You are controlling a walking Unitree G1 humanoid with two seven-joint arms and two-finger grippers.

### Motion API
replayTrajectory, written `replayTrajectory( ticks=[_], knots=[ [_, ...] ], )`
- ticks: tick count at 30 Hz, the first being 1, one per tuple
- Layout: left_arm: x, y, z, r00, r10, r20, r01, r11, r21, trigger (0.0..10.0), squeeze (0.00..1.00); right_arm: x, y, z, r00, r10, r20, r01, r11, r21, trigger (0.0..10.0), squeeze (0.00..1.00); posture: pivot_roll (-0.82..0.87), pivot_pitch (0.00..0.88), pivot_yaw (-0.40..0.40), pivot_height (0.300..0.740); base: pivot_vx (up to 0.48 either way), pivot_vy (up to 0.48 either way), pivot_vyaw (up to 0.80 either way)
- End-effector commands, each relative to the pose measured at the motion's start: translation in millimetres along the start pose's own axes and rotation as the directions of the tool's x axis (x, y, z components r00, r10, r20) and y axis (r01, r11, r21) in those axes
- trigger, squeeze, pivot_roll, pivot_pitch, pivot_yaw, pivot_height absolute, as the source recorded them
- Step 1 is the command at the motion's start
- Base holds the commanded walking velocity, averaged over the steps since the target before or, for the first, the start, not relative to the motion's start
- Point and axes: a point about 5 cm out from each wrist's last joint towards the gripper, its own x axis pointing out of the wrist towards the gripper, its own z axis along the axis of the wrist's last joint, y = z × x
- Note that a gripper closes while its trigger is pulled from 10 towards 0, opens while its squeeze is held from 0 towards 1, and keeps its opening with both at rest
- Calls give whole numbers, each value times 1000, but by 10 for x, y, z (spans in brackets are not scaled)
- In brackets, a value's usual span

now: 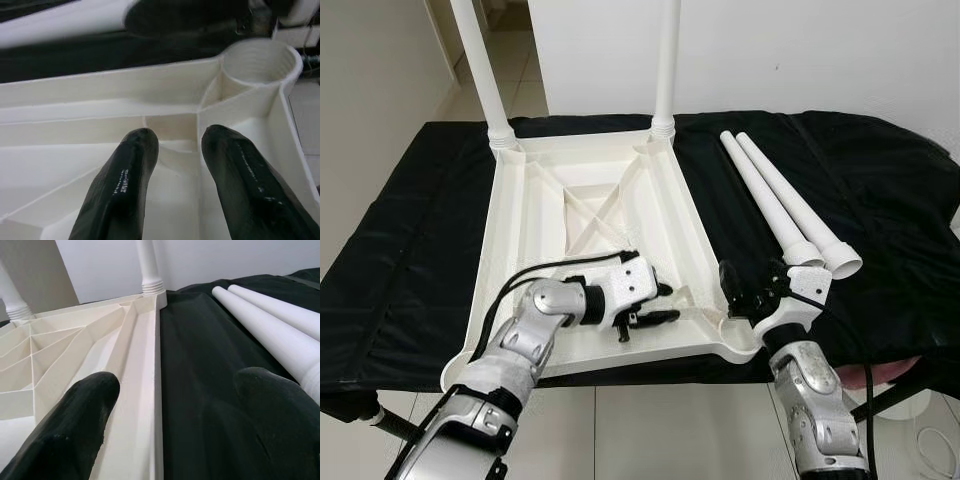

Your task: Building children table

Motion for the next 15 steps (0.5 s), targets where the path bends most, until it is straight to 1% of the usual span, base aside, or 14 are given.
replayTrajectory(
  ticks=[1,2,3,4,5,6,7,10,12,14,15],
  knots=[
    [-54,147,72,984,179,18,-179,983,-35,10000,0,34,-2,19,1000,10,8,-10,1000,-6,10000,1000,-134,14,40,740,0,0,0],
    [-54,147,72,984,179,18,-179,983,-35,10000,0,34,-2,19,1000,10,8,-10,1000,-6,10000,1000,-134,14,40,740,0,0,0],
    [-74,199,150,974,223,45,-221,975,-38,10000,0,69,-26,50,1000,7,23,-7,1000,-4,10000,1000,-127,16,28,740,0,0,0],
    [-102,272,261,953,289,88,-284,957,-59,10000,0,145,-63,103,999,-10,49,10,1000,2,10000,1000,-124,17,22,740,0,0,0],
    [-102,272,261,953,289,88,-284,957,-59,10000,0,145,-63,103,999,-10,49,10,1000,2,10000,1000,-124,17,22,740,0,0,0],
    [-111,292,291,946,308,100,-302,951,-74,10000,0,176,-75,121,998,-21,57,21,1000,4,10000,1000,-124,17,22,740,0,0,0],
    [-123,323,324,930,349,118,-338,936,-104,10000,0,249,-101,156,996,-43,74,44,999,-4,10000,1000,-116,18,15,740,0,0,0],
    [-130,338,333,920,371,123,-358,926,-118,10000,0,293,-123,177,995,-60,85,61,998,-5,10000,1000,-116,17,14,740,0,0,0],
    [-138,349,349,910,394,132,-375,915,-145,10000,0,348,-160,203,992,-88,93,90,996,-19,10000,1000,-114,14,9,740,0,0,0],
    [-146,353,362,904,406,133,-387,910,-148,10000,0,373,-176,217,990,-98,96,101,995,-24,10000,1000,-114,14,9,740,0,0,0],
    [-155,375,372,889,440,129,-419,893,-162,10000,0,412,-208,230,988,-119,96,123,992,-39,10000,1000,-112,9,9,740,0,0,0]
  ],
)
